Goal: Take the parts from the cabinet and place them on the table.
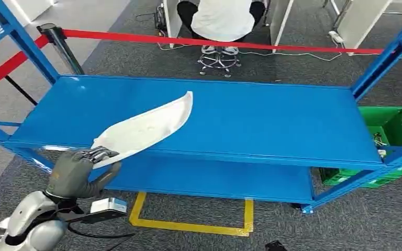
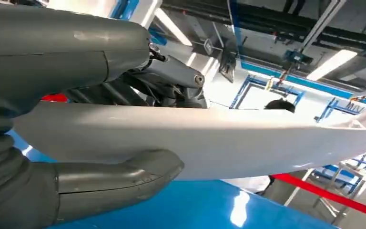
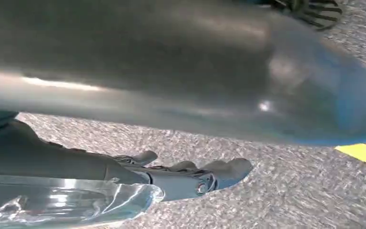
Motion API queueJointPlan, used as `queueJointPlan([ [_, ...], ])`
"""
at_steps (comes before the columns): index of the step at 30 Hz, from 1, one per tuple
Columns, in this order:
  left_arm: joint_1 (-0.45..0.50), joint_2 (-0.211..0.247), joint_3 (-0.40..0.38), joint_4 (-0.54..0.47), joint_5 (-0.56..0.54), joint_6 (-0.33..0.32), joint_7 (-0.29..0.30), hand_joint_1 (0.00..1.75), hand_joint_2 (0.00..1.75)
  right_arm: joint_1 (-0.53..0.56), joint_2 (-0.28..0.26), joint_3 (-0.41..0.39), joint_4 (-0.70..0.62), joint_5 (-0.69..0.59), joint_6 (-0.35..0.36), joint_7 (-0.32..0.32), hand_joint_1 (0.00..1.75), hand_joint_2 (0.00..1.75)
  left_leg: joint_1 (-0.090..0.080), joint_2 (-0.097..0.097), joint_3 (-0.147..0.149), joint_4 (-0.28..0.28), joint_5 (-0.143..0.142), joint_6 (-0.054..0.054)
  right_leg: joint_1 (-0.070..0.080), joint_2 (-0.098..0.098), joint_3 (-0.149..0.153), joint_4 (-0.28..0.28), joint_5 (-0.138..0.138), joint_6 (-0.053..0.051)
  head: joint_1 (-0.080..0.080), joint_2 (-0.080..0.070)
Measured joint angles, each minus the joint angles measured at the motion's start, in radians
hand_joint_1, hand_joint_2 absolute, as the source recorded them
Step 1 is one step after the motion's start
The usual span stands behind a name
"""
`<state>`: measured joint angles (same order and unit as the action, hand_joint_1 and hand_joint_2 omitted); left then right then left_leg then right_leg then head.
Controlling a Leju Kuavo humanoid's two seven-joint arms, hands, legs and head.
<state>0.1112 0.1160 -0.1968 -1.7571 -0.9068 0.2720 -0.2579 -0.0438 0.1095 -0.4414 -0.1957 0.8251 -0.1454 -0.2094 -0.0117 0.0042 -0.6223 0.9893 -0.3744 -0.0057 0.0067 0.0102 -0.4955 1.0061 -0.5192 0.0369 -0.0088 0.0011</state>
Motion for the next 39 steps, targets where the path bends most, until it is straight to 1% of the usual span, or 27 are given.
queueJointPlan([
  [2,0.004,0.000,-0.004,-0.001,0.000,0.007,0.000,1.75,1.75,0.004,0.000,0.000,0.000,0.011,-0.021,0.006,0.00,0.00,0.001,-0.001,-0.002,-0.004,0.015,-0.012,0.001,-0.001,-0.009,-0.002,0.014,-0.019,0.001,0.000],
  [3,0.009,0.000,-0.005,-0.003,0.000,0.013,0.000,1.75,1.75,0.003,0.001,0.000,0.000,0.015,-0.030,0.007,0.00,0.00,0.004,-0.002,-0.007,0.001,0.001,-0.018,-0.007,-0.006,-0.015,-0.006,0.027,-0.028,0.003,0.000],
  [5,0.018,0.000,-0.007,-0.009,0.000,0.020,0.000,1.75,1.75,0.000,0.000,-0.002,0.000,0.015,-0.052,0.017,0.00,0.00,0.008,-0.002,-0.037,0.077,-0.113,-0.031,-0.007,-0.007,-0.034,-0.006,0.049,-0.040,-0.006,0.000],
  [6,0.023,0.000,-0.007,-0.012,0.000,0.027,-0.001,1.75,1.75,-0.001,0.000,-0.004,0.000,0.014,-0.061,0.018,0.00,0.00,0.011,-0.002,-0.060,0.155,-0.172,-0.036,-0.007,-0.007,-0.049,-0.005,0.062,-0.040,-0.005,0.000],
  [7,0.029,-0.001,-0.009,-0.018,0.001,0.037,-0.006,1.75,1.75,0.000,0.000,-0.007,0.000,0.011,-0.067,0.019,0.00,0.00,0.014,-0.002,-0.079,0.234,-0.210,-0.040,-0.008,-0.007,-0.065,-0.004,0.073,-0.040,-0.005,0.000],
  [8,0.039,-0.001,-0.010,-0.023,0.006,0.049,-0.013,1.75,1.75,0.001,0.000,-0.010,0.000,0.009,-0.071,0.020,0.00,0.00,0.016,-0.002,-0.086,0.287,-0.215,-0.044,-0.009,-0.007,-0.081,-0.003,0.084,-0.037,-0.005,0.000],
  [10,0.054,-0.002,-0.010,-0.032,0.019,0.070,-0.034,1.75,1.75,0.001,0.000,-0.013,0.000,0.002,-0.069,0.019,0.00,0.00,0.021,-0.002,-0.047,0.276,-0.153,-0.049,-0.013,-0.008,-0.109,-0.001,0.105,-0.028,-0.005,0.000],
  [12,0.062,-0.007,-0.011,-0.043,0.036,0.089,-0.060,1.75,1.75,-0.002,0.000,-0.027,0.000,-0.015,-0.052,0.009,0.00,0.00,0.029,-0.002,0.056,0.148,-0.098,-0.056,-0.020,-0.007,-0.133,0.005,0.121,-0.016,-0.006,0.000],
  [13,0.063,-0.010,-0.011,-0.047,0.046,0.096,-0.073,1.75,1.75,-0.003,0.000,-0.034,0.000,-0.023,-0.046,0.000,0.00,0.00,0.034,-0.005,0.125,0.062,-0.115,-0.059,-0.018,-0.006,-0.141,0.010,0.128,-0.007,-0.006,0.000],
  [14,0.065,-0.017,-0.013,-0.051,0.056,0.105,-0.089,1.75,1.75,-0.004,-0.001,-0.041,-0.001,-0.030,-0.040,-0.010,0.00,0.00,0.029,-0.012,0.171,-0.016,-0.138,-0.050,-0.017,-0.005,-0.151,0.015,0.135,0.001,-0.006,0.000],
  [15,0.066,-0.021,-0.014,-0.052,0.065,0.113,-0.100,1.75,1.75,-0.006,-0.002,-0.047,-0.001,-0.034,-0.038,-0.018,0.00,0.00,0.028,-0.014,0.164,-0.027,-0.148,-0.037,-0.017,-0.003,-0.157,0.014,0.150,0.007,-0.006,0.000],
  [18,0.082,-0.034,-0.021,-0.051,0.082,0.123,-0.121,1.75,1.75,0.002,-0.003,-0.066,-0.001,-0.044,-0.034,-0.033,0.00,0.00,0.024,-0.006,0.137,-0.025,-0.123,-0.007,-0.026,0.001,-0.168,0.001,0.180,0.024,-0.006,0.000],
  [19,0.084,-0.037,-0.021,-0.052,0.086,0.125,-0.126,1.75,1.75,0.008,-0.006,-0.074,0.000,-0.045,-0.032,-0.036,0.00,0.00,0.023,0.000,0.128,-0.024,-0.113,0.003,-0.027,-0.004,-0.180,0.020,0.133,0.027,-0.005,0.000],
  [21,0.086,-0.047,-0.022,-0.052,0.092,0.129,-0.129,1.75,1.75,0.008,-0.006,-0.082,0.000,-0.046,-0.029,-0.038,0.00,0.00,0.019,0.004,0.105,-0.024,-0.092,0.013,-0.026,-0.003,-0.212,0.156,0.001,0.031,0.002,0.000],
  [22,0.087,-0.050,-0.023,-0.052,0.093,0.130,-0.130,1.75,1.75,0.006,-0.006,-0.084,0.000,-0.045,-0.028,-0.039,0.00,0.00,0.016,0.008,0.092,-0.023,-0.082,0.015,-0.025,-0.003,-0.228,0.234,-0.043,0.031,0.002,0.000],
  [23,0.089,-0.052,-0.023,-0.051,0.093,0.130,-0.130,1.75,1.75,0.005,-0.006,-0.084,0.000,-0.046,-0.028,-0.039,0.00,0.00,0.012,0.013,0.078,-0.023,-0.071,0.017,-0.024,-0.003,-0.234,0.297,-0.061,0.031,0.002,0.000],
  [24,0.090,-0.053,-0.023,-0.051,0.093,0.130,-0.130,1.75,1.75,0.005,-0.007,-0.086,0.000,-0.047,-0.028,-0.039,0.00,0.00,0.010,0.017,0.065,-0.022,-0.060,0.018,-0.023,-0.003,-0.225,0.320,-0.049,0.029,0.002,0.000],
  [25,0.091,-0.054,-0.024,-0.051,0.093,0.130,-0.130,1.75,1.75,0.005,-0.008,-0.087,0.000,-0.047,-0.028,-0.039,0.00,0.00,0.008,0.021,0.052,-0.022,-0.050,0.017,-0.020,-0.004,-0.196,0.304,-0.013,0.025,0.002,0.000],
  [27,0.093,-0.056,-0.024,-0.051,0.093,0.130,-0.130,1.75,1.75,0.003,-0.008,-0.091,-0.001,-0.047,-0.028,-0.039,0.00,0.00,0.006,0.030,0.031,-0.022,-0.031,0.014,-0.013,-0.012,-0.082,0.167,0.052,0.015,0.002,0.000],
  [29,0.095,-0.060,-0.024,-0.052,0.097,0.131,-0.132,1.75,1.75,-0.006,-0.009,-0.092,-0.002,-0.047,-0.028,-0.040,0.00,0.00,0.000,0.040,0.025,-0.017,-0.018,0.005,0.000,-0.064,0.042,-0.016,0.007,0.006,0.003,0.000],
  [31,0.095,-0.061,-0.024,-0.051,0.107,0.133,-0.142,1.75,1.75,-0.013,-0.009,-0.095,-0.002,-0.051,-0.029,-0.045,0.00,0.00,0.003,0.059,0.022,-0.018,-0.003,-0.002,0.004,-0.050,0.033,-0.034,0.004,0.000,0.002,0.000],
  [33,0.094,-0.066,-0.026,-0.051,0.114,0.134,-0.150,1.75,1.75,-0.007,-0.009,-0.106,-0.001,-0.064,-0.031,-0.045,0.00,0.00,0.004,0.071,0.019,-0.019,0.008,-0.015,0.002,-0.034,0.019,-0.035,0.024,-0.020,0.002,0.000],
  [34,0.095,-0.066,-0.026,-0.051,0.114,0.136,-0.150,1.75,1.75,-0.005,-0.010,-0.111,-0.001,-0.067,-0.031,-0.047,0.00,0.00,0.007,0.041,0.010,-0.006,-0.028,-0.026,-0.002,-0.031,0.006,-0.036,0.036,-0.025,0.001,0.000],
  [35,0.096,-0.068,-0.026,-0.051,0.115,0.139,-0.151,1.75,1.75,-0.005,-0.012,-0.114,-0.002,-0.071,-0.032,-0.049,0.00,0.00,0.008,0.021,-0.003,0.035,-0.090,-0.030,-0.003,-0.023,-0.004,-0.035,0.050,-0.033,-0.003,0.000],
  [37,0.096,-0.069,-0.026,-0.051,0.117,0.141,-0.153,1.75,1.75,-0.008,-0.012,-0.121,-0.002,-0.076,-0.032,-0.051,0.00,0.00,0.011,0.010,-0.044,0.188,-0.209,-0.034,-0.003,-0.003,-0.041,-0.034,0.080,-0.037,-0.003,0.000],
  [38,0.096,-0.069,-0.026,-0.050,0.121,0.140,-0.155,1.75,1.75,-0.007,-0.012,-0.126,-0.002,-0.080,-0.032,-0.051,0.00,0.00,0.011,0.008,-0.057,0.254,-0.233,-0.035,-0.003,0.007,-0.059,-0.032,0.092,-0.035,-0.004,0.000],
  [39,0.095,-0.069,-0.026,-0.049,0.126,0.140,-0.156,1.75,1.75,-0.004,-0.012,-0.130,-0.002,-0.081,-0.032,-0.049,0.00,0.00,0.011,0.006,-0.056,0.289,-0.227,-0.034,-0.003,0.017,-0.077,-0.030,0.105,-0.033,-0.004,0.000],
])
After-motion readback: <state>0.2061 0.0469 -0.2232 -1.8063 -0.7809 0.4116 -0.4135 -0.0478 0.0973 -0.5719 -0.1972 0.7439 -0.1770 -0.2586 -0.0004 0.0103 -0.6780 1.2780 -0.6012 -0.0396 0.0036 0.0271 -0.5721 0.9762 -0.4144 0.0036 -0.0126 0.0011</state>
